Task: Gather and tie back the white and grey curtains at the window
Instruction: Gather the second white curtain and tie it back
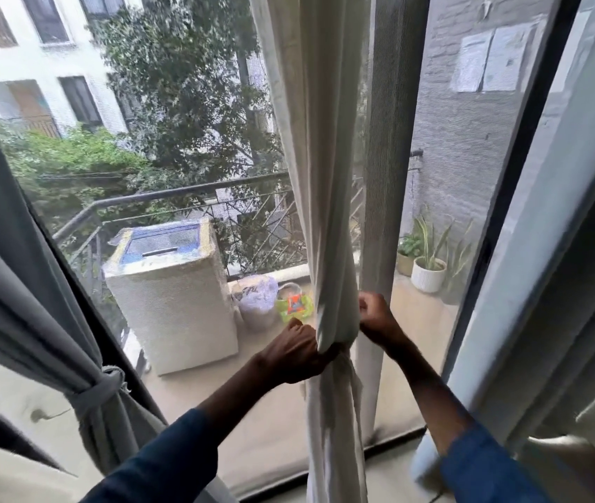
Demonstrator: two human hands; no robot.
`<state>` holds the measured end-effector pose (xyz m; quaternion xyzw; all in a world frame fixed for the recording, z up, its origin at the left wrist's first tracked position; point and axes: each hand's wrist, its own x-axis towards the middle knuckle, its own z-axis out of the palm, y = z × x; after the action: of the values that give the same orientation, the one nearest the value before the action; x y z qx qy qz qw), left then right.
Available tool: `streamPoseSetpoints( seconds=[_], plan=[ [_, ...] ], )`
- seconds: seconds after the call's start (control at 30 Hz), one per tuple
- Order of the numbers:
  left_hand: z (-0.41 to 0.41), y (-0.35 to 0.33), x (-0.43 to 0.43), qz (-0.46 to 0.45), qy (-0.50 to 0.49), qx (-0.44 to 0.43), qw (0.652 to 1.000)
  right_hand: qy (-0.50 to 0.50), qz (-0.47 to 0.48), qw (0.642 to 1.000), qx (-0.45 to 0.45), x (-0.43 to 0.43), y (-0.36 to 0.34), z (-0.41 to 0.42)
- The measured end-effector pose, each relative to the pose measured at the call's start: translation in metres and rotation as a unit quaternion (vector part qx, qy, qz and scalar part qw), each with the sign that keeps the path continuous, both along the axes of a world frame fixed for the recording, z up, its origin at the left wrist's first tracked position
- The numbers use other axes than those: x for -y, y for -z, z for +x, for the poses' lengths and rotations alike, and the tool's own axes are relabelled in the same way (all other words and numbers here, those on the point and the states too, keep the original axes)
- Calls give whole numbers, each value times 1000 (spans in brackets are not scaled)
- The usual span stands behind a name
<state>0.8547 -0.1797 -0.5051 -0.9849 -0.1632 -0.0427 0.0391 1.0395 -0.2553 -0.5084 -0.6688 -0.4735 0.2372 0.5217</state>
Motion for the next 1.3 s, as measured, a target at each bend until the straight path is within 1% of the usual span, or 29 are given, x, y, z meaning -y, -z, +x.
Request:
streamPoseSetpoints(
  seconds=[0.07, 0.1, 0.13, 0.2, 0.23, 0.3, 0.33, 0.43, 0.5, 0.6, 0.7, 0.8, 0.83, 0.93, 1.07, 1.17, 1.2, 1.23, 1.3],
  plan=[
    [-2, -18, 11, -63, -43, 32, 997, 86, 52, 992, -70, 22, 14, -5],
    [-2, -23, 18, -91, -85, 63, 990, 131, 78, 985, -75, 33, 19, -10],
    [1, -28, 23, -125, -102, 89, 983, 159, 94, 981, -67, 42, 26, -18],
    [5, -32, 30, -219, -110, 76, 966, 182, 106, 975, -73, 57, 36, -33],
    [10, -28, 31, -229, -110, 90, 963, 178, 106, 975, -84, 64, 39, -45],
    [19, -19, 24, -238, -143, 95, 956, 149, 98, 979, -97, 74, 49, -67],
    [24, -11, 20, -232, -162, 111, 953, 136, 89, 983, -85, 76, 54, -76],
    [37, 9, 15, -222, -153, 139, 953, 109, 65, 991, -46, 80, 65, -94],
    [43, 11, 17, -229, -168, 160, 945, 126, 68, 990, -23, 77, 69, -97],
    [48, 9, 28, -269, -204, 219, 916, 164, 93, 982, 14, 75, 70, -96],
    [51, 5, 36, -318, -258, 233, 882, 186, 78, 977, 68, 72, 65, -100],
    [51, 7, 34, -362, -277, 249, 855, 172, 83, 975, 118, 72, 67, -100],
    [51, 10, 30, -366, -282, 250, 851, 165, 82, 975, 127, 73, 68, -98],
    [48, 19, 18, -334, -286, 236, 866, 158, 62, 975, 141, 73, 71, -93],
    [43, 23, 8, -281, -265, 209, 899, 169, 70, 969, 168, 76, 68, -82],
    [37, 21, 5, -174, -255, 169, 936, 166, 75, 972, 151, 80, 66, -68],
    [36, 19, 4, -144, -250, 164, 943, 161, 75, 973, 144, 82, 67, -63],
    [35, 18, 1, -135, -241, 162, 947, 157, 73, 975, 141, 83, 67, -58],
    [31, 15, -5, -168, -208, 177, 947, 157, 66, 974, 151, 84, 68, -46]
  ],
)
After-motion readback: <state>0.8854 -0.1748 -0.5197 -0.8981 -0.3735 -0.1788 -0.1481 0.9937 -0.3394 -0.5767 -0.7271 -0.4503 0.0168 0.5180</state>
